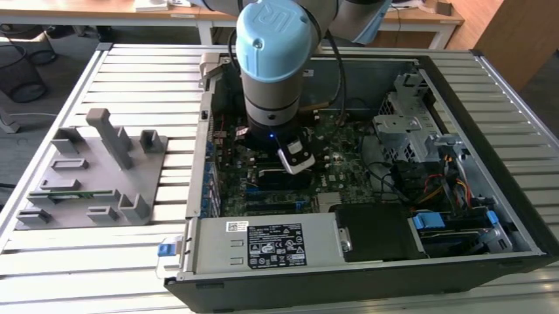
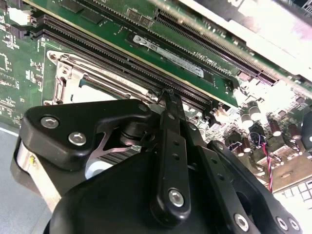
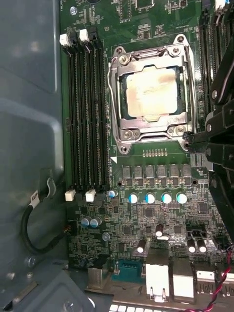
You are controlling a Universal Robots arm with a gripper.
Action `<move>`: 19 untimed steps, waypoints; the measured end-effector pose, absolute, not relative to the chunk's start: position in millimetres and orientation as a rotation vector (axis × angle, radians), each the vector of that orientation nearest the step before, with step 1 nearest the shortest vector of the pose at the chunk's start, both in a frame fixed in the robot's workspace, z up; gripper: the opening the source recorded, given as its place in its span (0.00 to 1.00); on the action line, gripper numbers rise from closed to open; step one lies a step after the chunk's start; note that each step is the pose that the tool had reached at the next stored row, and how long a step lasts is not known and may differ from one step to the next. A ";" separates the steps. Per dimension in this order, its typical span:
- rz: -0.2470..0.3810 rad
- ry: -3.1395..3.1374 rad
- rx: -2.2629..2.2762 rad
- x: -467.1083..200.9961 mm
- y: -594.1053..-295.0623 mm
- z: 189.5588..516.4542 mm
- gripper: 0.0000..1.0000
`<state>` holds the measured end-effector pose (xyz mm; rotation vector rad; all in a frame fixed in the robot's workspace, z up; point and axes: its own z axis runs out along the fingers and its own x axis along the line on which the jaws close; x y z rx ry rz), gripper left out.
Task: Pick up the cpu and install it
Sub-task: 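Install the second cpu locking lever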
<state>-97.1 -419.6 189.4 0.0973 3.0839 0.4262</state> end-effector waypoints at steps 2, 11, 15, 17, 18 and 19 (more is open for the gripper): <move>0.432 3.083 0.097 -97.2 -419.1 189.5 0.11; 0.450 3.081 0.097 -97.4 -416.7 189.1 0.11; 0.450 3.081 0.098 -97.5 -415.6 189.3 0.11; 0.450 3.081 0.098 -97.4 -415.3 189.7 0.11; 0.450 3.081 0.098 -97.5 -415.1 189.9 0.11; 0.450 3.081 0.098 -97.5 -414.9 190.2 0.11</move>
